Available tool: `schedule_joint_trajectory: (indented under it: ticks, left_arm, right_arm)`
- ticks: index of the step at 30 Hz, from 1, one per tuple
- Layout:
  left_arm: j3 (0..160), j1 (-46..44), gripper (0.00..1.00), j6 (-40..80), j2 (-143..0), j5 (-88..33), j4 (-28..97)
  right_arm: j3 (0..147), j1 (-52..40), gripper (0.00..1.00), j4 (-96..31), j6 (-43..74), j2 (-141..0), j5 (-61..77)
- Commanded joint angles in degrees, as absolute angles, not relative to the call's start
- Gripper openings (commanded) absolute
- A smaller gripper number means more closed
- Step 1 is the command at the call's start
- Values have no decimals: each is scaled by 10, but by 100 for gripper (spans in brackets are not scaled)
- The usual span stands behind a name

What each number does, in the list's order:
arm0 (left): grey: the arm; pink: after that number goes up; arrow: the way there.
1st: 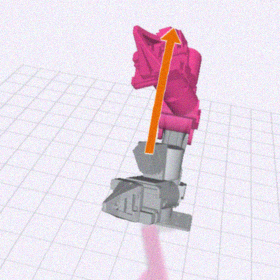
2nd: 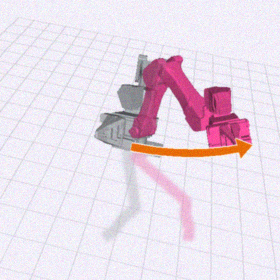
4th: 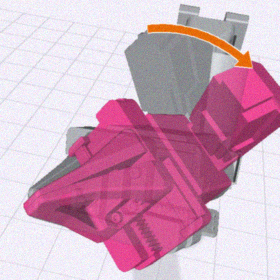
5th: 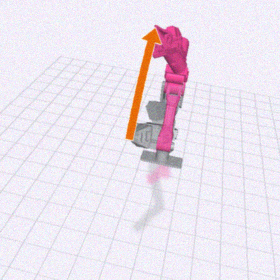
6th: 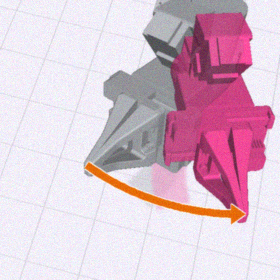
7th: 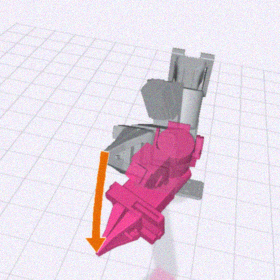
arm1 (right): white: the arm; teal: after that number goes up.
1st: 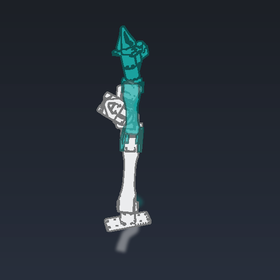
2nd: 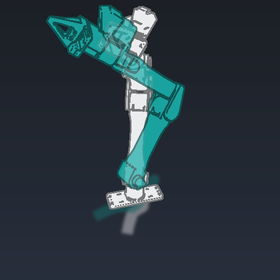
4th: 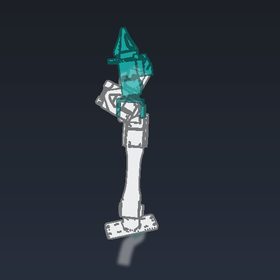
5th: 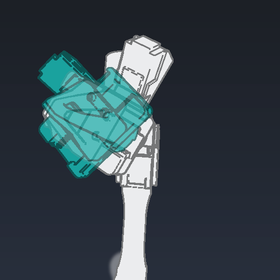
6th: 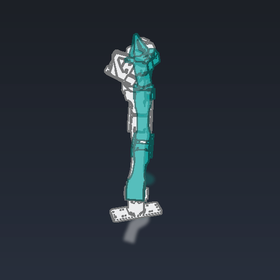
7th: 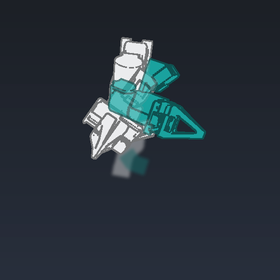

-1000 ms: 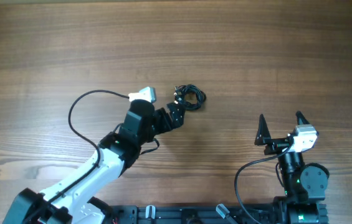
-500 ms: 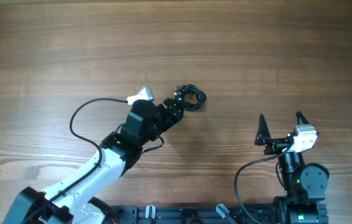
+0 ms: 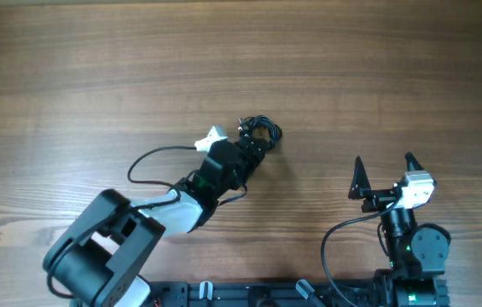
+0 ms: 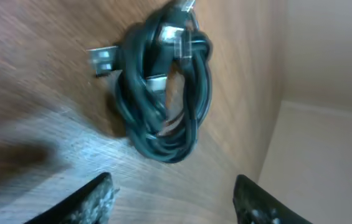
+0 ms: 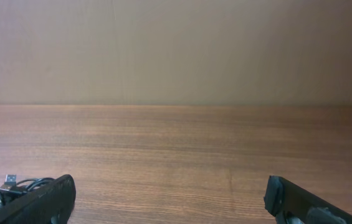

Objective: Untangle cables
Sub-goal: 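Reach the left gripper forward over the black cable bundle, then close the left gripper on the cable bundle and lift it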

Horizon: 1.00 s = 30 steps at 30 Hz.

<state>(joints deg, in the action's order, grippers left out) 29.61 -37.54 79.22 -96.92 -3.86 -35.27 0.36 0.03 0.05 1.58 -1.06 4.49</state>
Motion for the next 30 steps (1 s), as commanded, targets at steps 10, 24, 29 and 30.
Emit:
schedule_joint_trajectory:
  ticks: [10,24,29,30]
  left_arm:
    - [301,-397,38,802,-1019,87,-389]
    - [502,-387,67,370,-940,127,-15]
    - [535,-376,62,282,-1006,138,1]
    - [535,-373,62,277,-1019,138,3]
  right_arm:
    - [3,-1,100,2,11,-8,48]
    - [3,-1,100,2,11,-8,48]
    - [3,-1,100,2,11,-8,48]
    - [3,-1,100,2,11,-8,48]
